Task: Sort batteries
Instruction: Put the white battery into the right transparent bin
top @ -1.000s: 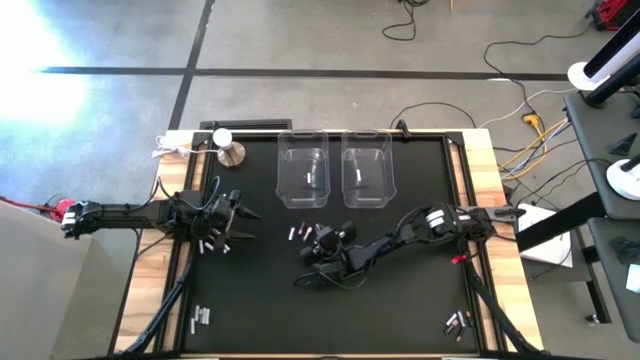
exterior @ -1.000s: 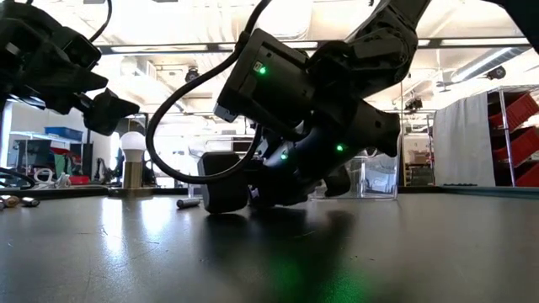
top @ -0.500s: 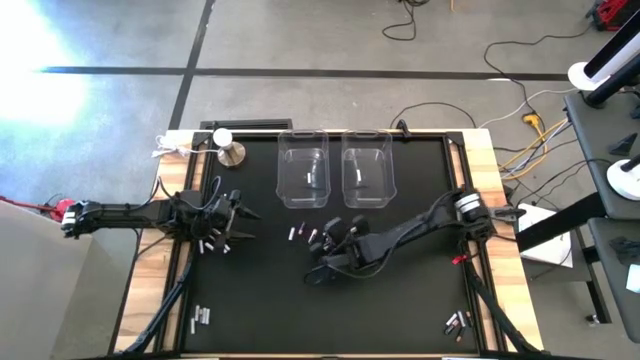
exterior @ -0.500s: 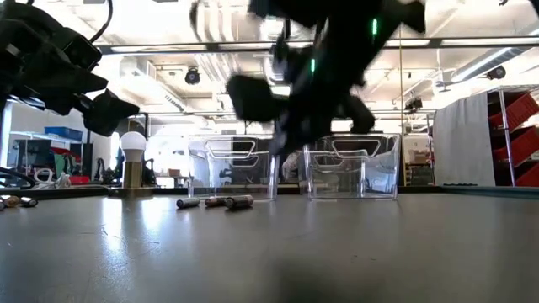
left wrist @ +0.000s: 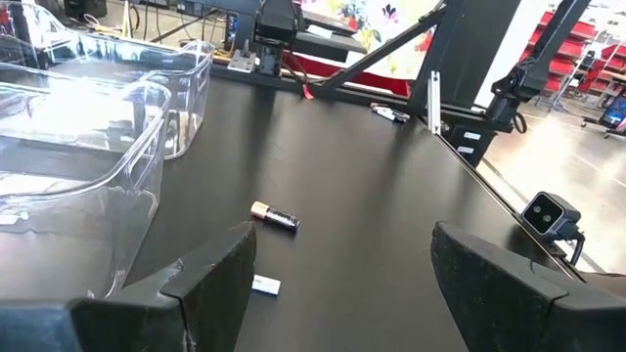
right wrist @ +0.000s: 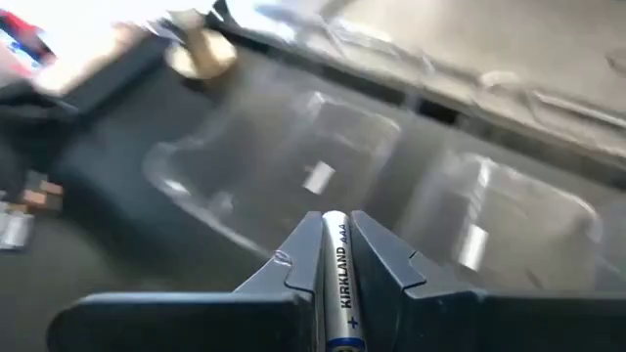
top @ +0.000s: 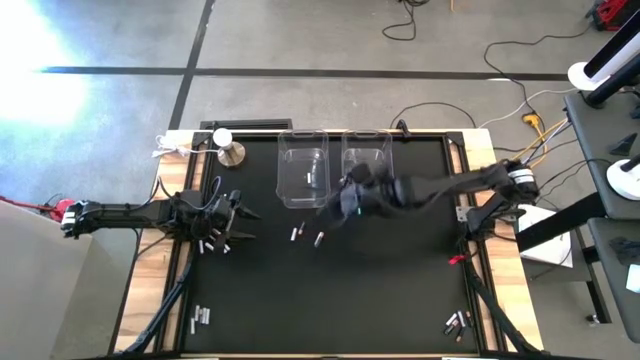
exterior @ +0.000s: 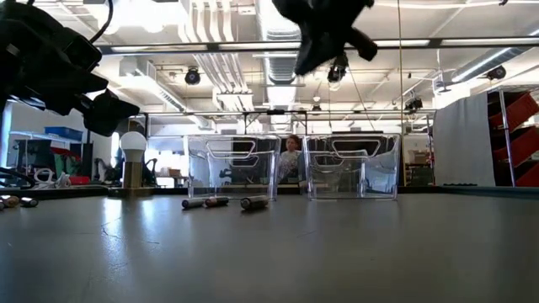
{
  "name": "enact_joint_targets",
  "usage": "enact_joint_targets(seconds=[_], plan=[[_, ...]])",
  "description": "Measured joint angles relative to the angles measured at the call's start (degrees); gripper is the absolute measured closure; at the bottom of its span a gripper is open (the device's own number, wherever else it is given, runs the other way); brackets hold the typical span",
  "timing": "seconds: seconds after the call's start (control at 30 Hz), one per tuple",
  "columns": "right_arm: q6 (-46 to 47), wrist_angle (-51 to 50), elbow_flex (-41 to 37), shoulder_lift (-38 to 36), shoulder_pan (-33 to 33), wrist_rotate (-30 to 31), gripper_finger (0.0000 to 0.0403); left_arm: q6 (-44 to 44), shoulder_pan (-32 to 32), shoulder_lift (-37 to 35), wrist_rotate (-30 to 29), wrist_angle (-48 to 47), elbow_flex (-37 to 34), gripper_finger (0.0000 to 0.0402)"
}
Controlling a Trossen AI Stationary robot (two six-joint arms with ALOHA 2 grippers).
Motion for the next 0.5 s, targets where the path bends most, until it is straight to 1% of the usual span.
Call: enact_joint_targets(seconds=[0.1, 0.27, 0.33, 0.4, 0.5], plan=[[-2.14, -4.27, -0.02, 0.45, -6.28, -8.03, 0.0371, 0.01, 0.00, -0.01, 0.00, 0.00, 0.01, 0.0118], [-10.51, -4.51, -0.02, 2.97, -14.99, -23.79, 0.0371, 0.01, 0.00, -0.01, 0.00, 0.00, 0.01, 0.0118], [-15.02, -4.69, -0.02, 4.03, -17.36, -27.70, 0.0370, 0.00, 0.00, -0.01, 0.00, 0.00, 0.01, 0.0118], [-20.18, -4.63, -0.02, 4.74, -19.39, -30.38, 0.0370, -0.01, 0.00, -0.01, 0.00, 0.00, 0.01, 0.0118], [-31.37, -4.58, 0.00, 5.67, -21.62, -33.51, 0.0370, 0.01, 0.00, -0.01, 0.00, 0.00, 0.00, 0.0118]])
